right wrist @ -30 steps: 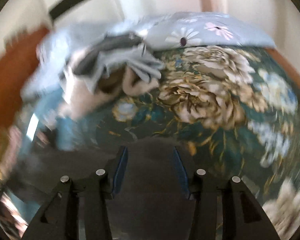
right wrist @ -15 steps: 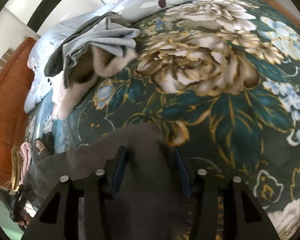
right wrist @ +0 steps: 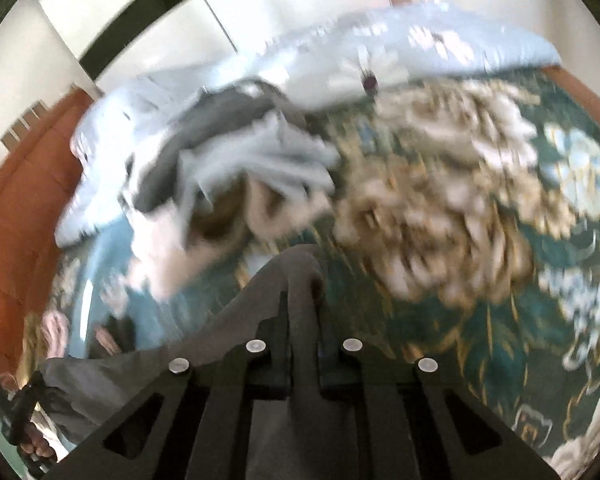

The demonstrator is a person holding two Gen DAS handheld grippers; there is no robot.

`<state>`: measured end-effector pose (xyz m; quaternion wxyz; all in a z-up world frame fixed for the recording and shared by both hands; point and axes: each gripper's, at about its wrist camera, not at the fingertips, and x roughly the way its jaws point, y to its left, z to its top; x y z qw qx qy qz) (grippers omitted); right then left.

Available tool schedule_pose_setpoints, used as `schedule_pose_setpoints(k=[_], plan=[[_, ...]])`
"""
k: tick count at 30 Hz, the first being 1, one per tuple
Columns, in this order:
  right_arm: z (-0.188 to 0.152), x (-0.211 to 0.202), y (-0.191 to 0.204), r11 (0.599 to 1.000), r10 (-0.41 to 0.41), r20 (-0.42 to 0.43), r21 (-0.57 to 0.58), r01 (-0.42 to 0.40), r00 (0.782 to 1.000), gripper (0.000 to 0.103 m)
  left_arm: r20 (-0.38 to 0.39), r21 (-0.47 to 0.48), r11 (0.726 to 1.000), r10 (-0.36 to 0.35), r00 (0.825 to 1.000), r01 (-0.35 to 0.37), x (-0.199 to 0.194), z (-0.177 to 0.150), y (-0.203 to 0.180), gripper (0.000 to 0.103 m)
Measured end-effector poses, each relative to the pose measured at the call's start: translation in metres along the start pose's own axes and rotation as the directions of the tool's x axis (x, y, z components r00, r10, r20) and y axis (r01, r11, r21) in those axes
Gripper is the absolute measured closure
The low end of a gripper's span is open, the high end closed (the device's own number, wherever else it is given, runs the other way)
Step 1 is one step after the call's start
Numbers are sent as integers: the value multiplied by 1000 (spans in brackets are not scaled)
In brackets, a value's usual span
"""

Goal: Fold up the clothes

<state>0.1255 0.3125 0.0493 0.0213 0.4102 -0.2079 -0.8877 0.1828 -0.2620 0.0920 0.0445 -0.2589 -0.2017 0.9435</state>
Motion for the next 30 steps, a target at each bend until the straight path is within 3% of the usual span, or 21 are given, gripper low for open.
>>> schedule_pose_setpoints(k=[2,4,6,9,10,14,18,22,28,30], plan=[[15,-27,10,997,76,131,-24,-74,988,95,124,69,997,-45,991,37,-30,23,-13,87],[24,-65,17,982,189,296,-87,-170,937,95,197,140,989,-69,978,42,-56,21,-15,87],[19,-87,18,973,226,372,-132,-190,900,95,237,197,980,-77,969,30,-75,8,-11,85],[-11,-87,4,976,195,357,-166,-144,913,95,138,196,981,-46,989,19,-69,-46,17,84],[-27,-79,-5,979,173,326,-159,-127,929,95,78,177,984,-17,997,3,-61,-69,29,84],[-98,-37,-42,992,79,167,-106,-62,983,94,-91,119,991,68,994,-57,-42,-143,58,85],[-143,-36,-63,998,43,128,-50,-37,991,94,-79,29,999,32,996,-30,-64,-170,69,85],[-157,-59,-70,998,60,146,-34,-56,988,94,-76,-11,1000,23,997,-24,-84,-181,72,82],[-181,-66,-79,998,62,96,-2,-62,993,93,-128,-143,989,19,992,-38,-95,-194,87,71],[-187,-66,-79,998,53,84,13,-54,995,93,-138,-176,983,18,990,-42,-100,-198,89,61]])
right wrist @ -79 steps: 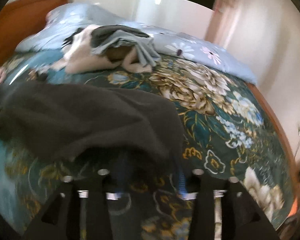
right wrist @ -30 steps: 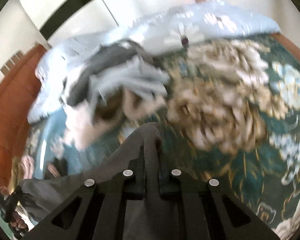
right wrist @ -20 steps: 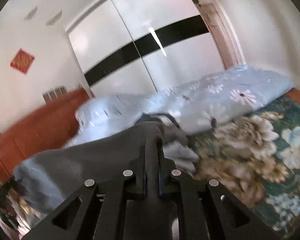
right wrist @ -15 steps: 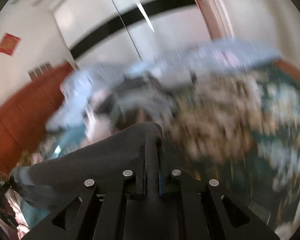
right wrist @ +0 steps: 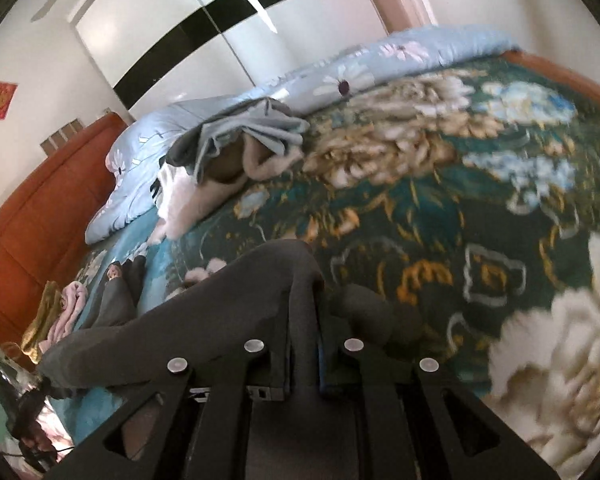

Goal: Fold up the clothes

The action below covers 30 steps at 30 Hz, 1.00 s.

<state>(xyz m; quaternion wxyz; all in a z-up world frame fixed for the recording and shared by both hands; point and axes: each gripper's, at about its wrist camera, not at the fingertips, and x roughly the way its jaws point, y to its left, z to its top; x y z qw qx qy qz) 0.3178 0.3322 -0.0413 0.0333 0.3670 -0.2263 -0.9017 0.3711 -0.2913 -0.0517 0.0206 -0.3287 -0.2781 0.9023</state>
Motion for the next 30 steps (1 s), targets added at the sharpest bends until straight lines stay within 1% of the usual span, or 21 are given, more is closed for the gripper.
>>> schedule_pose_setpoints(k=[2,3,4,5,7,8,10,13,14,15,16,17,18,19,21,23,25,26,27,28,30], plan=[[-1,-2,3,1000,-16,-7,-3,16,1000,93,-15,-58,998,-14,1000,13,-3,-6,5,54],[-1,-4,4,1000,-25,-9,-6,25,1000,92,-32,-105,994,-38,999,34,-4,-10,10,49],[-1,-5,6,999,-33,-11,-9,33,999,90,-55,-165,984,-80,995,70,-2,-15,16,48],[0,-8,7,999,-40,-11,-12,40,999,89,-75,-225,969,-123,989,104,0,-20,22,48],[2,-14,8,999,-51,-9,-7,51,999,82,-108,-345,924,-212,971,164,5,-30,34,48],[2,-18,9,998,-56,-6,-5,56,998,80,-104,-377,907,-240,965,185,4,-32,36,48],[4,-26,10,998,-61,1,4,61,998,75,-86,-412,881,-290,953,231,4,-30,34,48],[9,-39,11,998,-53,22,32,52,998,71,-57,-416,860,-347,936,294,5,-18,18,47],[11,-43,12,998,-46,31,43,45,998,70,-60,-423,858,-348,936,292,8,-14,13,44],[13,-48,12,998,-39,40,55,37,998,66,-63,-430,855,-349,935,290,12,-9,8,42],[16,-51,12,997,-29,46,69,26,999,61,-79,-453,853,-327,942,259,20,-5,4,42],[20,-53,12,996,-15,49,84,11,999,59,-92,-476,848,-312,946,233,27,-1,3,42],[25,-52,14,996,-12,45,89,8,999,57,-104,-508,836,-300,948,208,34,1,3,42],[30,-50,15,996,-12,40,92,8,999,54,-113,-546,816,-300,947,193,41,4,3,42],[41,-46,18,995,-12,29,98,9,999,49,-124,-584,792,-307,944,180,51,9,-1,42],[53,-32,24,996,-28,-23,78,30,999,47,-143,-570,809,-272,952,146,55,14,-7,42],[58,-17,27,996,-59,-71,57,63,996,47,-169,-534,839,-223,960,101,57,18,-17,44],[60,-8,28,996,-77,-97,47,82,992,47,-177,-522,848,-205,963,85,56,18,-19,44],[58,-2,29,995,-86,-121,36,90,989,47,-185,-518,853,-191,964,70,56,19,-22,44],[56,3,31,995,-92,-145,23,96,985,47,-193,-516,854,-194,962,69,56,20,-24,44],[49,12,32,994,-111,-179,-6,111,978,47,-201,-525,848,-208,957,74,57,21,-24,43]])
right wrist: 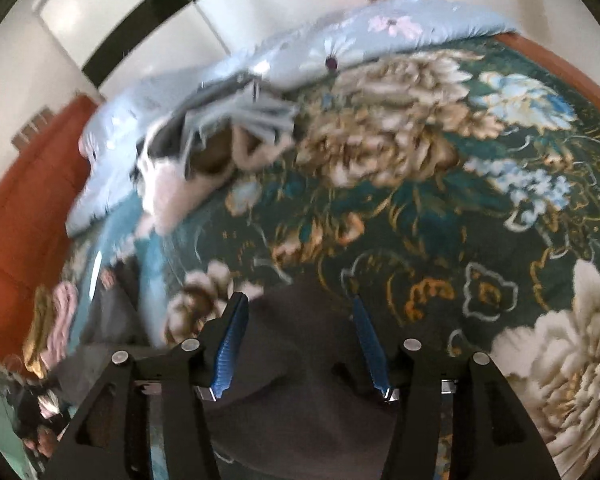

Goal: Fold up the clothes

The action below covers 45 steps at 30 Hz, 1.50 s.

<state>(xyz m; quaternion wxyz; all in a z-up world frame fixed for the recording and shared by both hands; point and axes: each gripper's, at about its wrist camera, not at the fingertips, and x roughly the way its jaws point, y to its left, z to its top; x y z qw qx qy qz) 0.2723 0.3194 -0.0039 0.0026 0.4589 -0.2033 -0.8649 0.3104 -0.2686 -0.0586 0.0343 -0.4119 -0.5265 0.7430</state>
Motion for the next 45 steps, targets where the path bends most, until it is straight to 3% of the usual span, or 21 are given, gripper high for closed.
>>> schedule_pose_setpoints(k=[5,8,11,13,17,21,22,25,26,27,28,30,33,35,38,41,43,45], plan=[[-14,8,-6,999,-44,-10,-6,44,999,47,-19,-13,1000,10,1000,-11,8,9,-1,42],[-14,10,-6,998,-56,-13,3,56,998,58,-18,-48,999,0,1000,-1,11,13,5,46],[-13,15,-1,997,-74,-20,-12,73,997,75,-3,-58,998,3,1000,-3,13,16,11,78],[-11,19,2,997,-75,-18,-16,75,997,85,-7,-47,999,11,1000,-12,14,19,11,87],[11,31,14,998,-67,-7,-8,67,998,91,-2,25,1000,17,1000,-17,8,42,-18,93],[59,19,48,1000,1,93,-22,1,996,94,142,262,963,-101,985,61,-43,60,-96,93],[69,2,60,998,46,166,-46,-39,985,94,173,321,944,-135,976,74,-56,64,-115,93],[82,-53,86,984,158,376,-137,-114,913,94,204,411,905,-207,957,109,-80,58,-119,93],[82,-70,92,978,187,436,-168,-125,880,94,192,389,915,-191,963,104,-74,56,-104,93],[80,-79,94,974,204,462,-186,-131,863,94,179,366,925,-174,968,98,-67,54,-89,93],[72,-77,91,971,212,459,-202,-131,863,93,166,344,935,-157,973,92,-60,51,-73,93],[55,-64,82,967,210,428,-225,-121,879,91,107,249,965,-115,988,86,-37,47,-34,93],[13,-11,51,983,108,262,-171,-64,959,90,27,136,989,-64,998,60,-12,34,20,92],[-17,11,28,991,71,187,-123,-49,980,90,20,122,990,-70,997,67,-14,28,30,93],[-47,14,3,993,103,154,-70,-93,983,90,34,136,988,-73,997,68,-26,23,36,93],[-58,-3,-6,991,123,131,-65,-115,984,82,47,147,988,-54,997,46,-30,20,40,93],[-58,-15,-4,992,107,129,-84,-97,986,69,52,134,990,-40,998,32,-29,22,41,93],[-59,-30,0,987,136,149,-106,-121,980,69,62,109,993,-41,997,34,-34,22,53,93]])
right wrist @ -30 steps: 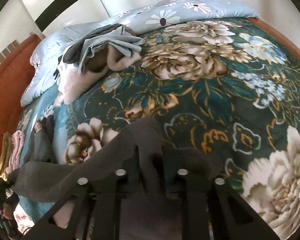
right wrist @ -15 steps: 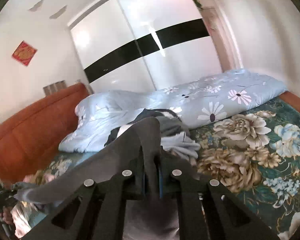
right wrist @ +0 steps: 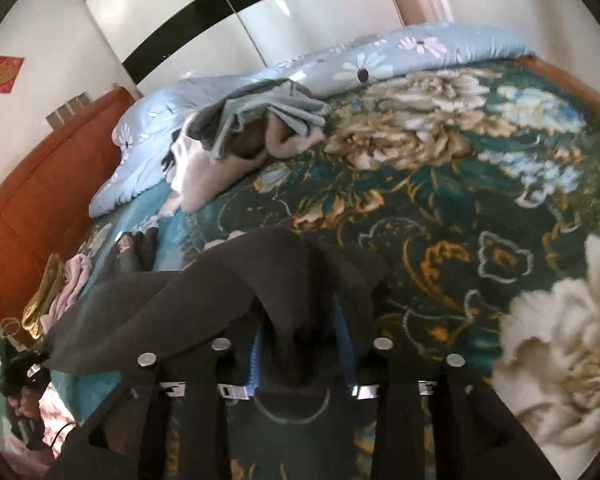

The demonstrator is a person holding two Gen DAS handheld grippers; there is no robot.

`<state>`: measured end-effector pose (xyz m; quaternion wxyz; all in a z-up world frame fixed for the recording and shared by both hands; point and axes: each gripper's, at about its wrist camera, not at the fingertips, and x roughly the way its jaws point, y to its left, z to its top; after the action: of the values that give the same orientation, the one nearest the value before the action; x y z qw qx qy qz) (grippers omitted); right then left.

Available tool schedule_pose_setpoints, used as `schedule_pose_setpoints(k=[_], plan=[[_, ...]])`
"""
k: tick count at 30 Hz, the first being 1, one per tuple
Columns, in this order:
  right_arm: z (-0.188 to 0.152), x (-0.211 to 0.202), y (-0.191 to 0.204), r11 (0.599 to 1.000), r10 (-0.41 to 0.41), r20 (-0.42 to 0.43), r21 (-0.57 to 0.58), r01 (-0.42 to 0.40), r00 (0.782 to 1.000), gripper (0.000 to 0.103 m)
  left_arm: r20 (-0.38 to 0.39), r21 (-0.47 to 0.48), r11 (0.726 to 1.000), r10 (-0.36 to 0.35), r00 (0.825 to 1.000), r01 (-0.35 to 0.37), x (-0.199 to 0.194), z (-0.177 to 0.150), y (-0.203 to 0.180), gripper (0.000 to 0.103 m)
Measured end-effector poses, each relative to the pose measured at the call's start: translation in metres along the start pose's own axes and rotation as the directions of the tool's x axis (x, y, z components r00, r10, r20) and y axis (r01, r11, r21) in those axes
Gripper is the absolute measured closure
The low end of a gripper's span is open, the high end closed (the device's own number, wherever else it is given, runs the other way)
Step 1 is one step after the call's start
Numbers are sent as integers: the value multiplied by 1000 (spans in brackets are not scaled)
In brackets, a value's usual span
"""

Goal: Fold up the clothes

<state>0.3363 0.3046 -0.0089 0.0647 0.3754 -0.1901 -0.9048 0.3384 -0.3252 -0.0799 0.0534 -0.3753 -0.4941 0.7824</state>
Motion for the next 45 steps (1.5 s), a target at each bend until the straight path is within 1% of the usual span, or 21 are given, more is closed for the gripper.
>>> schedule_pose_setpoints(k=[3,4,7,8,9,12,14,17,20,22,23,25,29,32,34,35,37,38,40,42,45], plan=[[4,-18,8,999,39,28,-20,-38,999,61,19,-31,999,5,1000,-4,-12,0,15,93],[6,-20,6,998,55,31,-4,-55,998,60,26,-37,999,12,1000,-11,-16,0,18,93],[11,-21,-6,987,131,50,93,-135,990,59,32,-53,998,21,999,-19,-17,0,24,93],[14,-19,-12,978,149,47,143,-155,988,58,29,-56,998,22,999,-21,-16,0,24,93],[16,-16,-15,972,149,38,176,-154,988,58,28,-55,998,28,999,-26,-14,0,24,93],[22,2,-16,973,92,-42,217,-81,995,58,23,-51,998,38,999,-37,-10,-1,22,92],[28,14,-14,973,66,-84,225,-46,994,58,20,-54,998,37,999,-35,-10,0,23,92],[42,30,-9,966,83,-125,254,-49,989,58,16,-61,998,32,999,-31,-10,-1,25,93],[53,44,-6,961,65,-165,277,-17,984,54,10,-69,997,30,1000,-29,-8,-3,27,92],[60,50,-4,961,33,-193,274,22,981,46,4,-74,997,28,1000,-28,-7,-3,29,93],[62,53,-3,962,3,-208,266,54,978,46,3,-73,997,25,1000,-24,-9,-3,31,92],[62,55,-10,953,-15,-225,292,82,974,46,0,-74,997,20,1000,-20,-9,-3,34,92],[50,60,-30,918,4,-256,385,99,967,45,-6,-77,997,15,1000,-15,-6,-2,37,92],[37,67,-39,883,81,-283,465,63,956,45,-10,-81,997,11,1000,-11,-5,-3,38,92],[32,70,-39,870,103,-296,490,58,950,45,-11,-85,996,7,1000,-8,-4,-3,39,92],[31,71,-38,866,104,-290,497,57,951,47,-11,-88,996,6,1000,-7,-4,-3,39,92],[32,71,-33,870,95,-281,490,58,955,76,-13,-92,996,4,1000,-6,-4,-4,41,92],[33,71,-30,874,85,-279,482,62,956,77,-12,-92,996,6,1000,-7,-3,-3,40,92],[37,73,-24,883,75,-271,466,62,959,88,-12,-91,996,11,1000,-12,-3,-3,39,92],[44,73,-19,888,72,-258,456,55,964,90,-11,-85,996,19,1000,-20,-4,-2,36,92],[68,67,-14,890,83,-183,455,10,980,91,-6,-72,997,24,1000,-24,-5,0,30,92]])
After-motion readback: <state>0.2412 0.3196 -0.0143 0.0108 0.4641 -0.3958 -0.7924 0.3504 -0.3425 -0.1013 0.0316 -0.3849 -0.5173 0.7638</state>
